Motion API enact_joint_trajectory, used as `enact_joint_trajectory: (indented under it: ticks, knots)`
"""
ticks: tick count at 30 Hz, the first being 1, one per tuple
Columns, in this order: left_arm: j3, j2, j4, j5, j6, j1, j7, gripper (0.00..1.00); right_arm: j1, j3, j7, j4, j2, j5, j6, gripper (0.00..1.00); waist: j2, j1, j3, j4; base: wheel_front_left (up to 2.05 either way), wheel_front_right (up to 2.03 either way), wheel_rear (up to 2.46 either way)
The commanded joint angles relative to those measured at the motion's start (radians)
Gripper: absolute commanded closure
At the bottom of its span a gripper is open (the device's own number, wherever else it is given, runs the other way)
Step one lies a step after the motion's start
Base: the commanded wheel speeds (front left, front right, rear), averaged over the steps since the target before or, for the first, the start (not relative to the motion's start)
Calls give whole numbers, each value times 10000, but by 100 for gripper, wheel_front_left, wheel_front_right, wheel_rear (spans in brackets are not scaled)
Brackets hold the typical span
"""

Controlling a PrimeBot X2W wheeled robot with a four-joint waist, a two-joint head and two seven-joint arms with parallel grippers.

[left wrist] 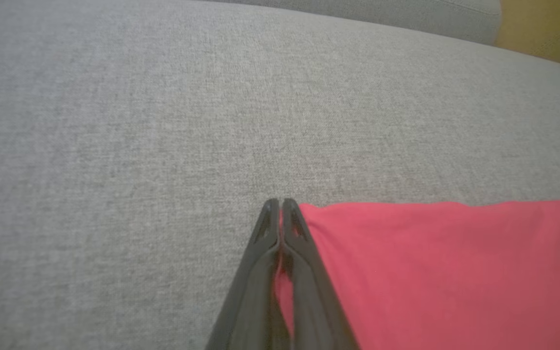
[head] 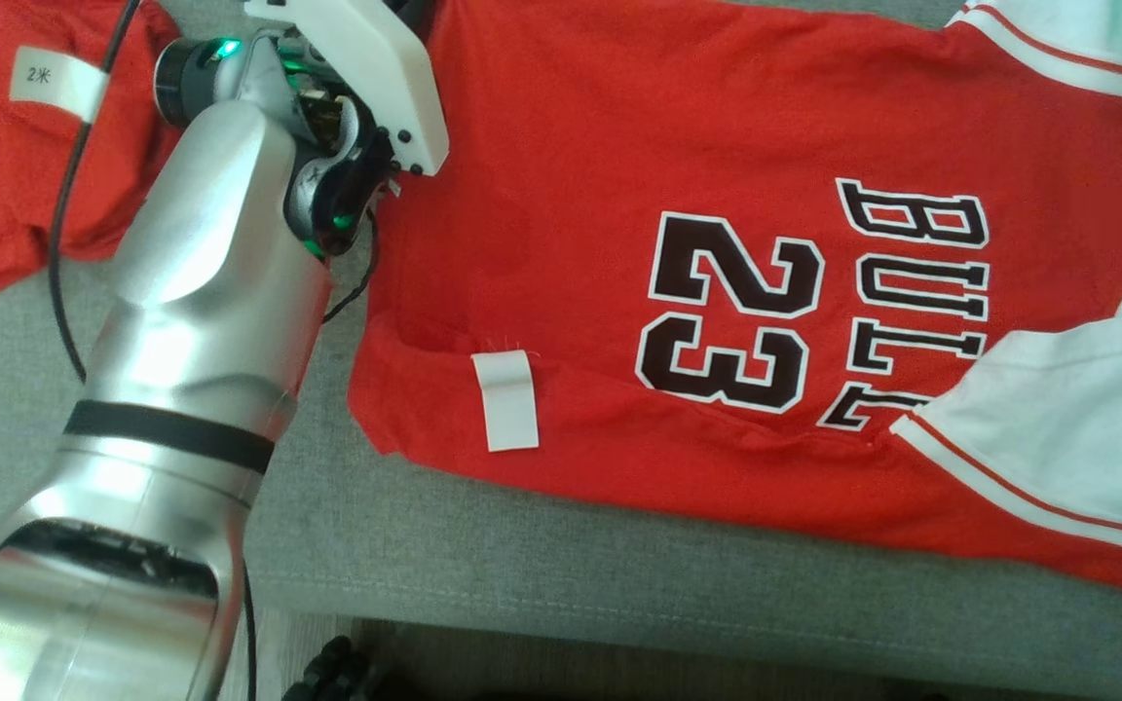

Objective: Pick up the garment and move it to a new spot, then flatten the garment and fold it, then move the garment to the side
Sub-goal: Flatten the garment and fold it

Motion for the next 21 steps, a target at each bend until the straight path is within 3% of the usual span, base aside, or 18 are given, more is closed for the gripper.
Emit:
enact_joint_trajectory:
  ticks: [1,2,3,9,21]
  knots:
    - [161,264,-176,-25,2,-332,-29,100,-95,131,78,-164,-147,116,39,17,0,0,2,2,0,0,0]
    - [156,258,-139,-41,-4,-349,-59,100,-134,262,117,-94,-171,208,39,71,0,0,-2,7,0,0,0]
    - [154,254,-101,-56,-9,-362,-96,100,-155,356,180,-5,-188,332,39,100,0,0,-16,6,0,0,0]
    - [224,306,77,-168,-35,-297,-409,100,-75,746,-655,-302,-501,988,39,100,0,0,-256,-99,0,0,0]
    - [374,937,-411,-331,44,441,-654,100,1368,1305,-2304,-2344,-1439,2156,39,100,0,0,-1348,-582,0,0,0]
